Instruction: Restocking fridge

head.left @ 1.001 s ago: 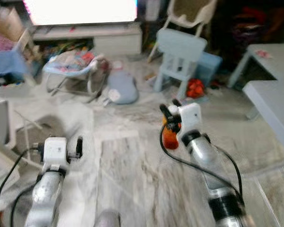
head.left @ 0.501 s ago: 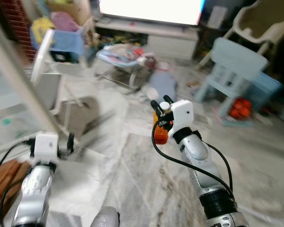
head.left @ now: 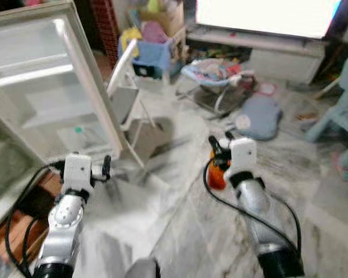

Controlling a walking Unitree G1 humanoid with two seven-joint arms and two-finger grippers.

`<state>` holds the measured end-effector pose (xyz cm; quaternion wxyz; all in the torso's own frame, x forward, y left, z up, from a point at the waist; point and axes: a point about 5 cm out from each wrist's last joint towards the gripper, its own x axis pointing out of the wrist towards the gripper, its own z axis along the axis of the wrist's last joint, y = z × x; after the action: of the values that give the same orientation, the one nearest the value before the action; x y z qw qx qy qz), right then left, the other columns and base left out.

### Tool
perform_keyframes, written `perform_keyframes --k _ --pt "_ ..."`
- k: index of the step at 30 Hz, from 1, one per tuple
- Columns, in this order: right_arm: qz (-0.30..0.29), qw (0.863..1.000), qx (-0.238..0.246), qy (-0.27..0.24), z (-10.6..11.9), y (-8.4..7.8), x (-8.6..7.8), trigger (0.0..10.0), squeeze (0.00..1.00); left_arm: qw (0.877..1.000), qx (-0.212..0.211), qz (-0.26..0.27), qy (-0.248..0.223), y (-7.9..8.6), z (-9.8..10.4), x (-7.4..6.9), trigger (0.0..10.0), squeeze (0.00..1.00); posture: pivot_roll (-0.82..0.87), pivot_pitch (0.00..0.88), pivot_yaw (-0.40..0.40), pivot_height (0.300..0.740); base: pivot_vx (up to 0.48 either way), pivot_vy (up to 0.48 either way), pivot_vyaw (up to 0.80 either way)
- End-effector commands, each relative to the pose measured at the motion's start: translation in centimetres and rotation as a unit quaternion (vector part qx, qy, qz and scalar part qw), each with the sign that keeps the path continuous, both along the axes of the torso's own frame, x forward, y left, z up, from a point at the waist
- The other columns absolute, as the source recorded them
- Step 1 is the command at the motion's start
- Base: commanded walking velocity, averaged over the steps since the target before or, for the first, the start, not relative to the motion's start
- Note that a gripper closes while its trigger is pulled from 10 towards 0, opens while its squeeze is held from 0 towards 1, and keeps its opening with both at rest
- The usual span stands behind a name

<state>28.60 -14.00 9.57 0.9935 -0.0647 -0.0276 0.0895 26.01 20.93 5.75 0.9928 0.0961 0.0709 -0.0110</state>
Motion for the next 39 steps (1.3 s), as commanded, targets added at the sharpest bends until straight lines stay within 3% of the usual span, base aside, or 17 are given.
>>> perform_keyframes --k 1,7,14,25,29,30,36,37,39 --pt "0.018 1.0 0.008 -0.014 0.8 0.9 0.7 10.0 0.0 1.0 0.008 0.004 -0.001 0.5 0.2 0.0 10.0 0.0 0.14 0.0 -0.023 0.74 0.0 0.48 0.0" --pt "0.045 0.999 0.008 -0.021 1.5 2.0 1.6 10.0 0.0 0.999 0.027 0.019 -0.008 1.4 0.4 0.0 10.0 0.0 0.16 0.006 -0.041 0.74 0.0 0.48 0.0" --pt "0.062 0.998 0.002 -0.033 2.1 2.9 1.8 10.0 0.0 1.0 0.012 0.016 0.013 1.6 0.0 -0.2 10.0 0.0 0.15 0.006 -0.045 0.74 0.0 0.48 0.0" --pt "0.063 0.997 -0.011 -0.037 2.0 2.7 1.8 10.0 0.0 1.0 0.002 -0.015 0.015 1.0 0.0 0.6 10.0 0.0 0.13 0.0 -0.041 0.74 0.0 0.48 0.0" --pt "0.062 0.997 -0.013 -0.038 2.0 2.7 1.9 10.0 0.0 0.998 -0.031 -0.034 0.031 0.7 -0.1 0.6 10.0 0.0 0.14 0.0 -0.043 0.74 0.0 0.48 0.0" --pt "0.063 0.997 -0.013 -0.039 2.0 2.7 2.0 10.0 0.0 0.999 -0.027 -0.033 0.028 0.7 -0.1 0.4 10.0 0.11 0.14 0.0 -0.046 0.74 0.0 0.48 0.0" --pt "0.07 0.997 -0.017 -0.042 2.1 2.9 2.0 10.0 0.0 0.999 -0.029 -0.018 0.023 0.8 -0.2 0.0 10.0 0.07 0.14 0.0 -0.052 0.74 0.0 0.48 0.0" --pt "0.07 0.997 -0.018 -0.041 2.0 2.9 2.0 10.0 0.0 0.999 -0.05 0.002 0.019 0.9 -0.3 -0.1 10.0 0.06 0.14 0.0 -0.052 0.74 0.0 0.48 0.0" --pt "0.067 0.997 -0.021 -0.04 1.9 2.6 1.9 10.0 0.0 0.998 -0.051 0.026 0.006 1.0 -0.2 -0.3 10.0 0.02 0.14 0.0 -0.059 0.74 0.0 0.48 0.0"
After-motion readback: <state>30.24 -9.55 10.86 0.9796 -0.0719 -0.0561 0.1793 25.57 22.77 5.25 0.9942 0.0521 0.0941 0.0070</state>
